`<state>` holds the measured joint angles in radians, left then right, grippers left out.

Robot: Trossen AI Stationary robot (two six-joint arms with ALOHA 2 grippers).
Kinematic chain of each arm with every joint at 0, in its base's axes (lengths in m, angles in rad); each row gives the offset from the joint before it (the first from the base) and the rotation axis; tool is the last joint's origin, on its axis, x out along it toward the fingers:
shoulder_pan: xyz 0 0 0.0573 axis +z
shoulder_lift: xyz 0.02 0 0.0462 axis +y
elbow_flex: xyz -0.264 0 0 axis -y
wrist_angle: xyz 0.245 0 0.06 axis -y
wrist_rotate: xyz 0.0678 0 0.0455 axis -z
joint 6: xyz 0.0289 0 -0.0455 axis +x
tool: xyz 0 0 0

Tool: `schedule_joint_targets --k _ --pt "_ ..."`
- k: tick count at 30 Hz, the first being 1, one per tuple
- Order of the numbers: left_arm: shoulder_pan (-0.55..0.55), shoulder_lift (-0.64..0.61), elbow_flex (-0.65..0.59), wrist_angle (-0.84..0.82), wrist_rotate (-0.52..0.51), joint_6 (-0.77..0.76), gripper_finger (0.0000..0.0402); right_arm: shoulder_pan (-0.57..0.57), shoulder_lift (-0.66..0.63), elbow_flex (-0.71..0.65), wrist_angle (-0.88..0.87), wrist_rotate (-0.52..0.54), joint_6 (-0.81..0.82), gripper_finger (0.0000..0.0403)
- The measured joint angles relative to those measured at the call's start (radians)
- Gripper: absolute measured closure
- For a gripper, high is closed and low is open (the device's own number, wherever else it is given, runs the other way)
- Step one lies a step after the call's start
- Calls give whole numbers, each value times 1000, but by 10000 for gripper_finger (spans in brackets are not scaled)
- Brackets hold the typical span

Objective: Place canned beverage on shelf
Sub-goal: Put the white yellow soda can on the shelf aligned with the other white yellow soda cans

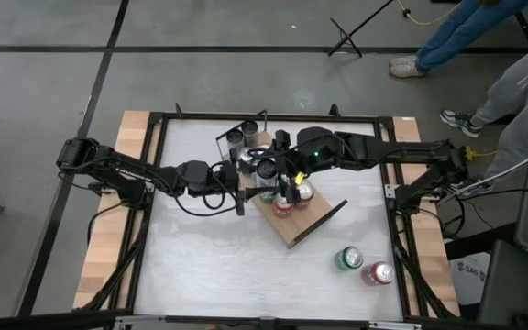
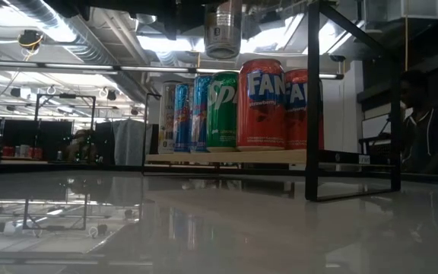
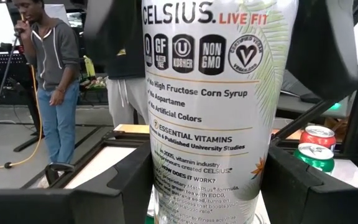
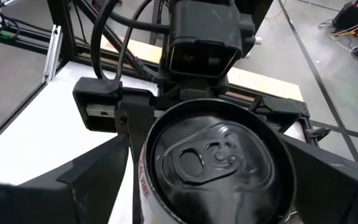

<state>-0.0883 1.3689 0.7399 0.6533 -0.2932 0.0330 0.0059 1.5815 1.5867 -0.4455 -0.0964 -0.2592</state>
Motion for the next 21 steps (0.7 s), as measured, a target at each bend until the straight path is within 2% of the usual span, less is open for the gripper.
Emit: schedule_joint_targets --k 13,21 --pt "0 0 0 -19 -1 8 178 0 -1 0 1 1 2 164" --pt "0 0 0 -17 -1 4 128 0 -1 0 3 5 17 161"
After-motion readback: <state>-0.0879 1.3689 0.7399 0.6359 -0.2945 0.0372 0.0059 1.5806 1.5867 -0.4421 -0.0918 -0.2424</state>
